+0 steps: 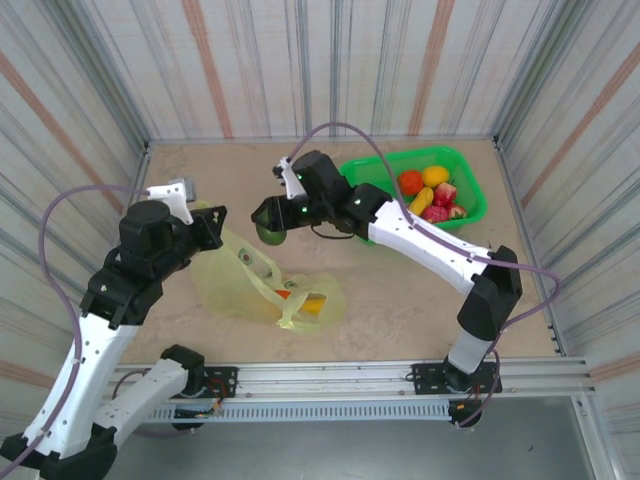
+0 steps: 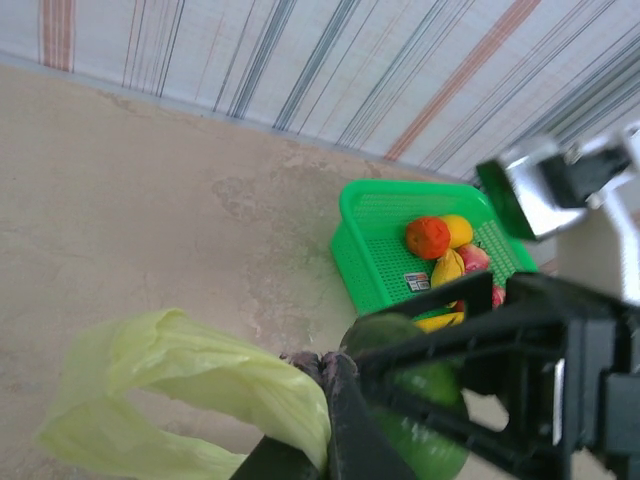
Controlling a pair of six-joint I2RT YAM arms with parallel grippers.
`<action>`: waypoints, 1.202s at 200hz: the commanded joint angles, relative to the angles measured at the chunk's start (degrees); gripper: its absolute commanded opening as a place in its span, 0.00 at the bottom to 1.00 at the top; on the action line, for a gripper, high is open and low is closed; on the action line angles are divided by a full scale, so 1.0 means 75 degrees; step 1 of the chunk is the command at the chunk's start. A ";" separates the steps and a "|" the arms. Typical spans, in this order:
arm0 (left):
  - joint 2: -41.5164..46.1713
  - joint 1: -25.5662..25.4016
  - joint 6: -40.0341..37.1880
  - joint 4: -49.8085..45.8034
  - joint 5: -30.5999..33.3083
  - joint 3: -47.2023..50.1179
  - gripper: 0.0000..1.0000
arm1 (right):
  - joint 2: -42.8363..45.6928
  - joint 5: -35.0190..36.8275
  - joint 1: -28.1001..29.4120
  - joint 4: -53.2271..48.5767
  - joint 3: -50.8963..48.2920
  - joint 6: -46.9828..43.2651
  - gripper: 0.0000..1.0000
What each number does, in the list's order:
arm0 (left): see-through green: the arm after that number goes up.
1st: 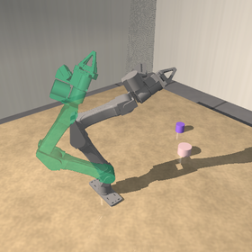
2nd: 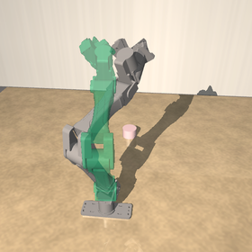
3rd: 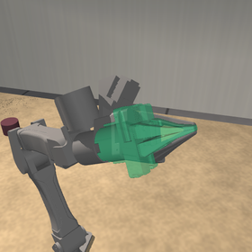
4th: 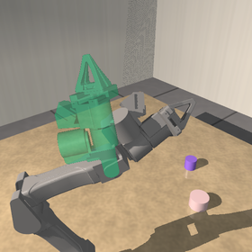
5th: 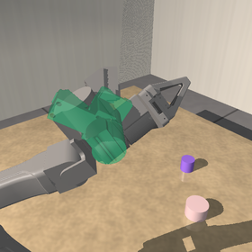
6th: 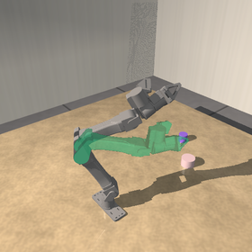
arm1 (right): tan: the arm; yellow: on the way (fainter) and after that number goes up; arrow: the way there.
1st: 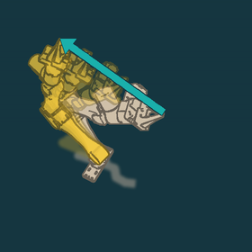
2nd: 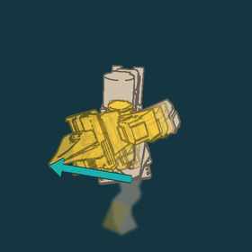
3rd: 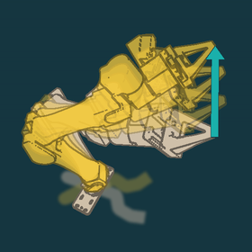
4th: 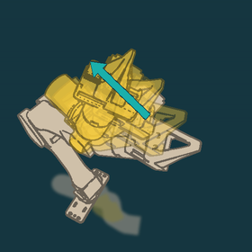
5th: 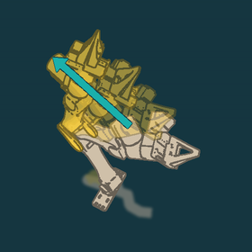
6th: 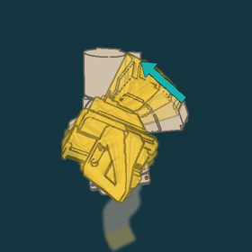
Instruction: Place the fake fruits into the plastic bag and tie a complex knot
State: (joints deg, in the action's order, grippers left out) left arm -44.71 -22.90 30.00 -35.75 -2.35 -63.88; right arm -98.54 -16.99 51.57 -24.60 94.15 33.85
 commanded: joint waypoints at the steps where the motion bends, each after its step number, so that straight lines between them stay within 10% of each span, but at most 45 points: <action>1: 0.0055 -0.0041 0.0045 -0.0062 0.0038 0.0015 0.00 | 0.0077 -0.0343 0.0255 0.0124 -0.0150 -0.0017 0.62; 110: 0.0091 -0.0040 0.0027 0.0034 0.0017 0.0121 0.00 | 0.0032 -0.0115 0.0882 -0.0884 -0.0412 -0.0859 0.63; 168: 0.0197 -0.0041 -0.0292 -0.0019 -0.0075 0.0250 0.00 | 0.1123 0.0780 -0.0273 -0.0669 -0.1238 -0.1080 0.64; 202: 0.0231 -0.0041 -0.0551 0.0032 -0.0179 0.0352 0.00 | 0.1873 -0.0240 -0.1256 -0.0649 -0.1594 -0.1243 0.63; 240: 0.0041 -0.0097 -0.0660 0.0057 0.0075 0.0288 0.00 | 0.2362 -0.1441 -0.0384 -0.1769 -0.0661 -0.3047 0.61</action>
State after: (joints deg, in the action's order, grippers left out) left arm -43.62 -23.05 26.94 -35.73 -2.94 -61.71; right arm -83.96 -19.81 43.44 -31.59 84.36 21.67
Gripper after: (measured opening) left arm 0.056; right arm 0.614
